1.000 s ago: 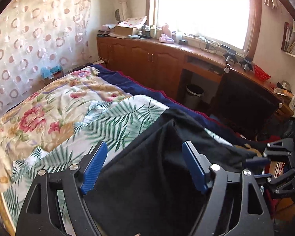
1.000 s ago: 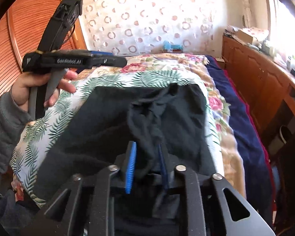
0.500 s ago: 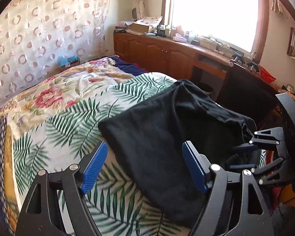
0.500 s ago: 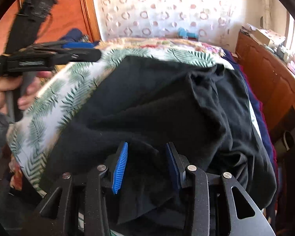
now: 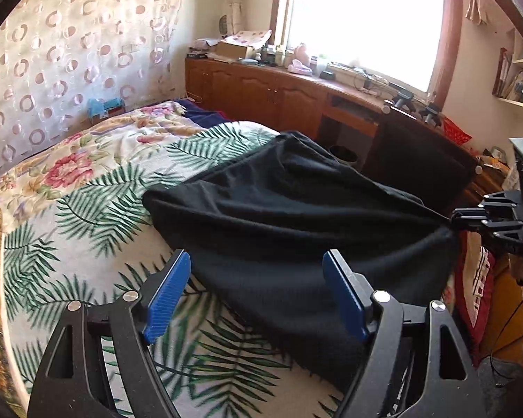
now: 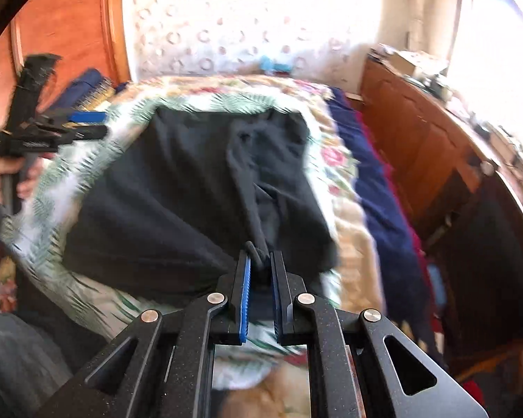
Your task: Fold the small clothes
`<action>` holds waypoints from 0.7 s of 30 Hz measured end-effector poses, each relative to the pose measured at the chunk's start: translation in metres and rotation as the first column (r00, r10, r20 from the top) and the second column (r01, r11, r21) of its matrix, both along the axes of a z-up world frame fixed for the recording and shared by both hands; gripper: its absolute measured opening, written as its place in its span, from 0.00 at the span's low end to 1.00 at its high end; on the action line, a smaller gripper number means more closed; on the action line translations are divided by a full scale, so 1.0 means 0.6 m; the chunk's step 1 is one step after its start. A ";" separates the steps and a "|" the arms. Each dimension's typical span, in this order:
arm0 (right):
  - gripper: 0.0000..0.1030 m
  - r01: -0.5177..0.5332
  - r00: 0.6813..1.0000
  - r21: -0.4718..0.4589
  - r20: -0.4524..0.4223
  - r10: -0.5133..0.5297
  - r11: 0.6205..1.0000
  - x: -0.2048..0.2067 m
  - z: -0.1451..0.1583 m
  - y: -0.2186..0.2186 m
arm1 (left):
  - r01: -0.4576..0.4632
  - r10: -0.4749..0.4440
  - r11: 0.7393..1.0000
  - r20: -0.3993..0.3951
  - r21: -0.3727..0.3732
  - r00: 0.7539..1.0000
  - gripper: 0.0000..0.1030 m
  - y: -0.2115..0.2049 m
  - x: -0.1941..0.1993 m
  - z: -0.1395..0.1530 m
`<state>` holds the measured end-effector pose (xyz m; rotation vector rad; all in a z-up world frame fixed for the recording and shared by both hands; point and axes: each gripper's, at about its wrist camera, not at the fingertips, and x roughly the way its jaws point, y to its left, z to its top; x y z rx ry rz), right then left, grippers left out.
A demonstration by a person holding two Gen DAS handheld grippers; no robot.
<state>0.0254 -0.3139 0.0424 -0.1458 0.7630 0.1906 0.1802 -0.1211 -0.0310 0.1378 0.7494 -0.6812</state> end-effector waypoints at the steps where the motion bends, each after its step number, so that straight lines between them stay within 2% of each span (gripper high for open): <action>1: 0.10 0.010 1.000 -0.003 -0.019 -0.010 1.000 0.004 -0.010 -0.001 | 0.002 -0.002 1.000 -0.006 0.004 1.000 0.77 -0.003 -0.002 -0.006; 3: 0.11 0.027 0.998 -0.028 -0.048 -0.029 0.999 0.013 -0.026 0.005 | -0.003 0.003 1.000 -0.015 0.012 1.000 0.77 -0.006 -0.003 -0.013; 5: 0.23 0.036 0.998 -0.021 -0.047 -0.037 0.999 0.030 -0.029 0.010 | -0.013 0.013 1.000 -0.031 0.017 0.999 0.77 -0.005 -0.003 -0.024; 7: 0.39 0.026 0.999 0.016 -0.019 -0.025 1.000 0.044 -0.020 0.012 | -0.022 0.023 1.000 -0.041 0.018 0.999 0.77 -0.001 -0.006 -0.029; 10: 0.45 0.013 0.999 0.033 0.050 -0.015 0.999 0.070 0.007 0.009 | -0.048 0.049 0.998 -0.046 0.027 0.998 0.77 0.004 -0.007 -0.037; 13: 0.46 -0.019 0.996 0.088 0.083 0.012 0.996 0.132 0.024 0.019 | -0.075 0.076 0.997 -0.039 0.033 0.996 0.77 0.007 -0.010 -0.038; 16: 0.46 -0.056 0.996 0.121 0.078 0.047 0.991 0.207 0.027 0.041 | -0.107 0.108 0.994 -0.032 0.026 0.994 0.77 0.013 -0.007 -0.034; 21: 0.46 -0.088 0.996 0.107 -0.015 0.090 0.990 0.339 -0.013 0.084 | -0.141 0.141 0.990 -0.022 0.012 0.990 0.77 0.018 -0.005 -0.027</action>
